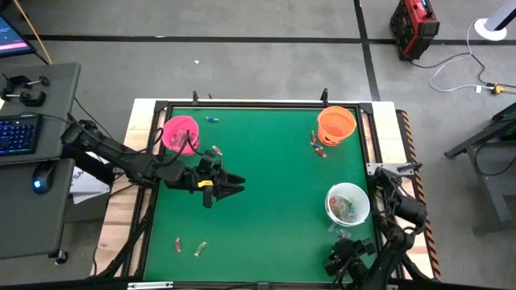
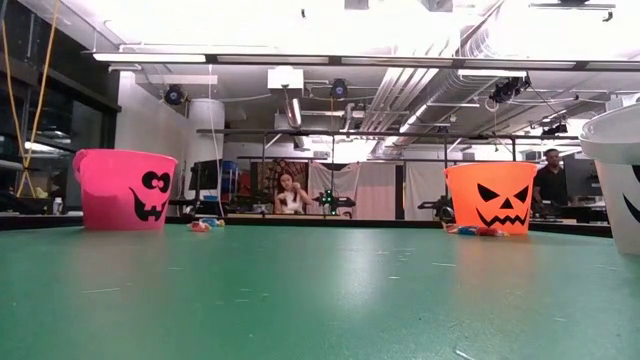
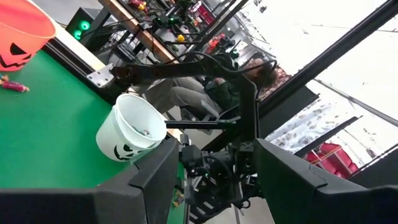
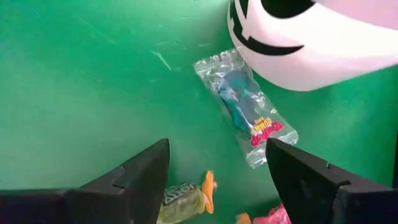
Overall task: Sort candy by brand, put in halloween buckets
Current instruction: Put the blue gummy into the white bucket
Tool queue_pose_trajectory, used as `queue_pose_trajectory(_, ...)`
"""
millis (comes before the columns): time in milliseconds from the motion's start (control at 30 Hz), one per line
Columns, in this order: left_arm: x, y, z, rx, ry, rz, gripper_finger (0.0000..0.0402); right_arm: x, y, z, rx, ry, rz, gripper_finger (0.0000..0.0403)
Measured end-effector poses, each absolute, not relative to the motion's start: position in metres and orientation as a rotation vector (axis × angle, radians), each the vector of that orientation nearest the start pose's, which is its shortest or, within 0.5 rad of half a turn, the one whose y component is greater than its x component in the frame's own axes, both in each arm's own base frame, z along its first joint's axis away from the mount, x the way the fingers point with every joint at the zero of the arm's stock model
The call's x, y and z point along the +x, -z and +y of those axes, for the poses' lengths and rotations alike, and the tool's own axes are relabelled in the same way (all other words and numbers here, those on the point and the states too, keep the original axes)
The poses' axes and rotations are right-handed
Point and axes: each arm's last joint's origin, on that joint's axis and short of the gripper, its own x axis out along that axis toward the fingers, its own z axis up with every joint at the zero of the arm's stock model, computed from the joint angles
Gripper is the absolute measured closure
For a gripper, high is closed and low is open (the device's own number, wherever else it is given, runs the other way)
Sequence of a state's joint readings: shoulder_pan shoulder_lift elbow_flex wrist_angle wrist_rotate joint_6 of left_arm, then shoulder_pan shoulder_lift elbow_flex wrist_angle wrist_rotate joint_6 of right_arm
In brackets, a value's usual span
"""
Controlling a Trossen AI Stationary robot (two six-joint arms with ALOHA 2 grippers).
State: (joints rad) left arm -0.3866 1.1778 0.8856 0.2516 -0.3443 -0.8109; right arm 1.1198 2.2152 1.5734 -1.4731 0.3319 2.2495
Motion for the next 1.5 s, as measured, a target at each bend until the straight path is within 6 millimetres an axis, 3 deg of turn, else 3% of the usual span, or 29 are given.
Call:
queue_pose_trajectory(667,0.250,-0.331,-0.091,-0.822,0.025,0.050,0.0204,0.174,-0.116,0.307,0.382,1.173,1.015,0.0156)
queue_pose_trajectory(800,0.250,-0.331,-0.091,-0.822,0.023,0.050,0.0204,0.176,-0.114,0.308,0.405,1.167,1.022,0.0215)
queue_pose_trajectory(1000,0.250,-0.331,-0.091,-0.819,0.022,0.050,0.0204,0.180,-0.114,0.311,0.417,1.128,1.036,0.0381)
queue_pose_trajectory(1067,0.250,-0.331,-0.091,-0.811,0.022,0.049,0.0204,0.181,-0.116,0.313,0.415,1.120,1.033,0.0388)
queue_pose_trajectory(1200,0.250,-0.331,-0.091,-0.803,0.020,0.048,0.0204,0.183,-0.128,0.317,0.435,1.114,1.048,0.0397)
queue_pose_trajectory(1500,0.250,-0.331,-0.091,-0.794,0.018,0.048,0.0204,0.195,-0.196,0.322,0.447,0.965,0.853,0.0402)
